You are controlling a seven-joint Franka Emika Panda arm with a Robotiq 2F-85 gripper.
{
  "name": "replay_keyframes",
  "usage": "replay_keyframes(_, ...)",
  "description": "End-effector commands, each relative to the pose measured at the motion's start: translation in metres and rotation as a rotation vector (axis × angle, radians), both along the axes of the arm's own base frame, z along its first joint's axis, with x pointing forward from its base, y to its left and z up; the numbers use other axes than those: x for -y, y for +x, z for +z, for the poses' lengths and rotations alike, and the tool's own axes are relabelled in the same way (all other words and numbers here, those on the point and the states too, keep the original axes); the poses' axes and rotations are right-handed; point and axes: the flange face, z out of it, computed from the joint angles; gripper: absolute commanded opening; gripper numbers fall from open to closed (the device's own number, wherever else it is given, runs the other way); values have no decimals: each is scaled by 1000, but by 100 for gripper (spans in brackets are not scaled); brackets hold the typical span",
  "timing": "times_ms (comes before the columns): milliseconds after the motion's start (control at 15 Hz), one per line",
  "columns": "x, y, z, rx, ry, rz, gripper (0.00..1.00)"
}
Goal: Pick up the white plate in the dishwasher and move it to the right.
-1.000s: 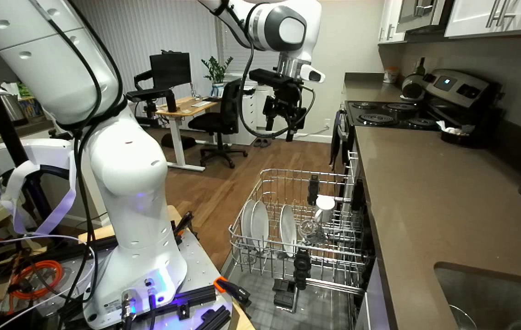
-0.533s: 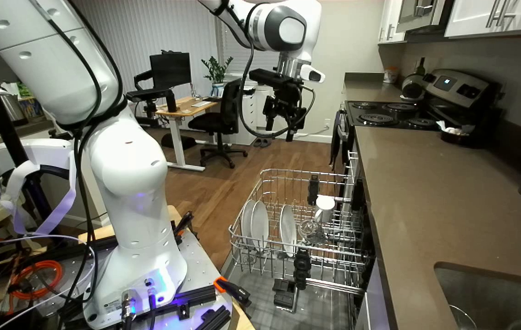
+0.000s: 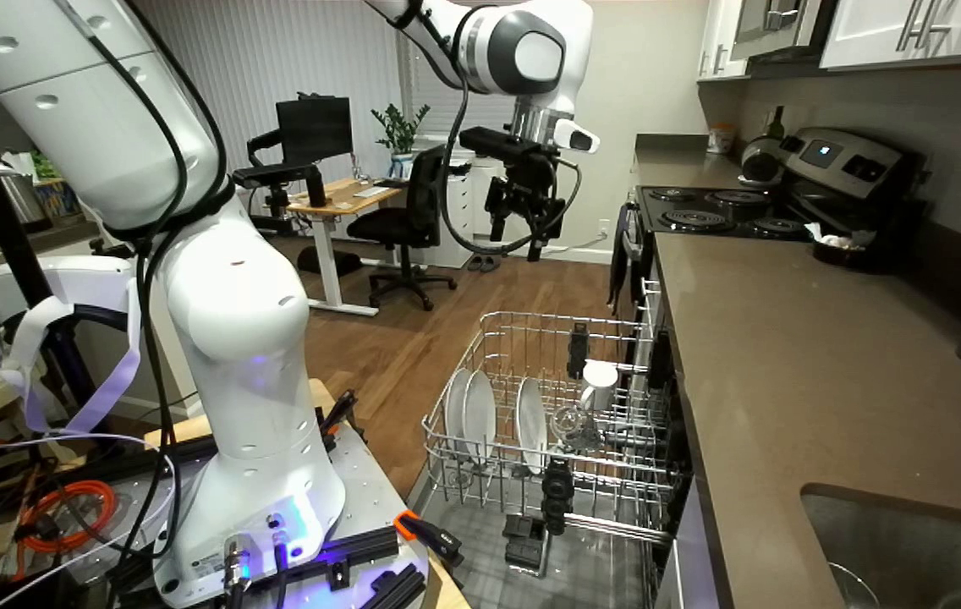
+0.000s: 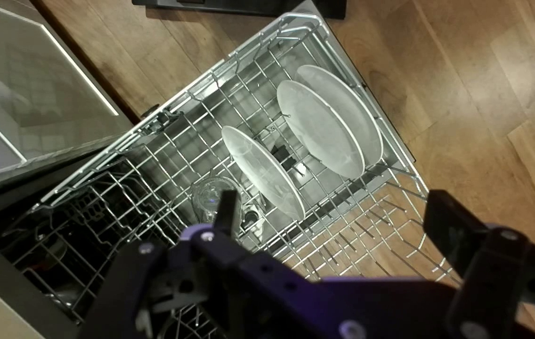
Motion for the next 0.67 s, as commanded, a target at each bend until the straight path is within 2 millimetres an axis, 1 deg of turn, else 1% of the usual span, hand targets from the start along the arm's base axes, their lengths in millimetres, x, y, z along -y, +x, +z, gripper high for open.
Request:
replay_keyframes(0, -7, 13, -18, -9, -1, 33, 100)
replay_keyframes(267, -22, 34, -54, 16, -4, 126, 100)
replay_keyframes(600, -38, 46, -110, 73, -3, 265, 100)
